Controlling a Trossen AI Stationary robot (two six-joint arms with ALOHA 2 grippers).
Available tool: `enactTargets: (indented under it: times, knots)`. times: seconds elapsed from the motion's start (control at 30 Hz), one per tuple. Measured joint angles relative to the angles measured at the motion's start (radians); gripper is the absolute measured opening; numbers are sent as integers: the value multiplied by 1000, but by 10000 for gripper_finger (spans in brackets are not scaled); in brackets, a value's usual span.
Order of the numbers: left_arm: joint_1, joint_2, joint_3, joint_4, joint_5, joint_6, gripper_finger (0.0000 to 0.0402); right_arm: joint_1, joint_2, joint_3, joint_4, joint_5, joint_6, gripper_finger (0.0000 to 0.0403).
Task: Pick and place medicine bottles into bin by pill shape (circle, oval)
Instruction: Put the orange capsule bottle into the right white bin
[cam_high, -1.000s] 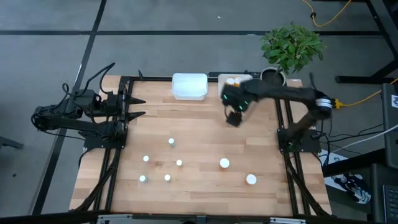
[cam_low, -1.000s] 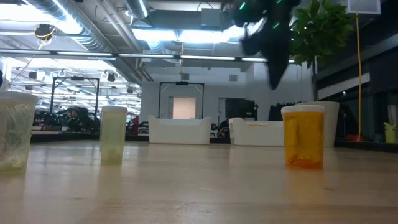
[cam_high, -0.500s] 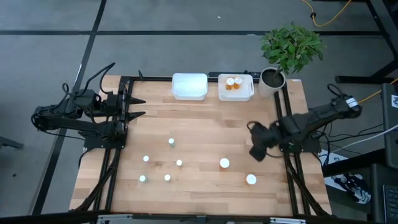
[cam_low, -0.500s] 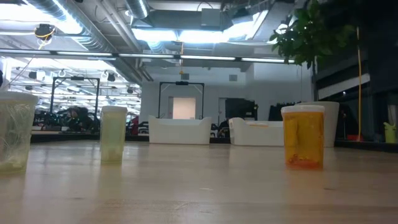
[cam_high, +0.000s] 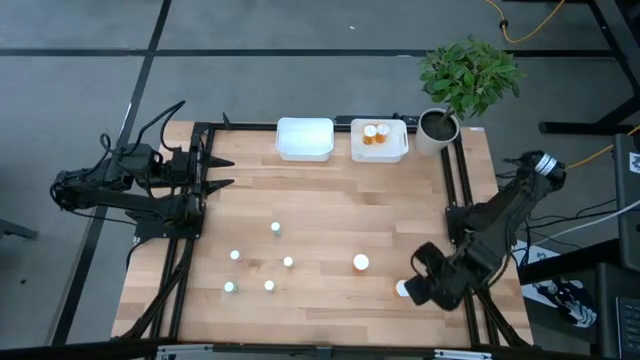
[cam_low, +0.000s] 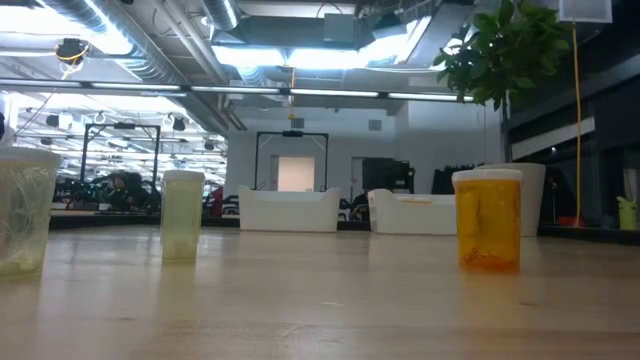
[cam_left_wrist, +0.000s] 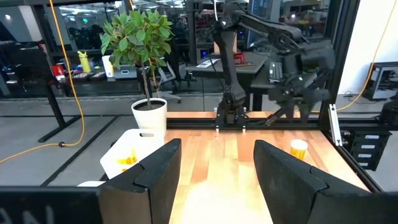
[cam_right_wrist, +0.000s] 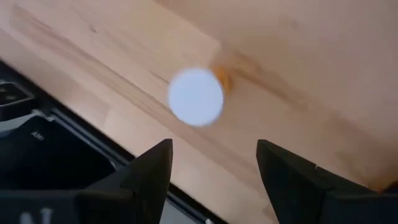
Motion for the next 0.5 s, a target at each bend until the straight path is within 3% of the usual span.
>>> enactTargets:
  times: [0.17,0.5]
  knots:
    - [0,0,0,0,0,0,195,28,80,0,59,-14,99,234]
    - [0,0,0,0,0,1,195,6,132,2,112,10,71,234]
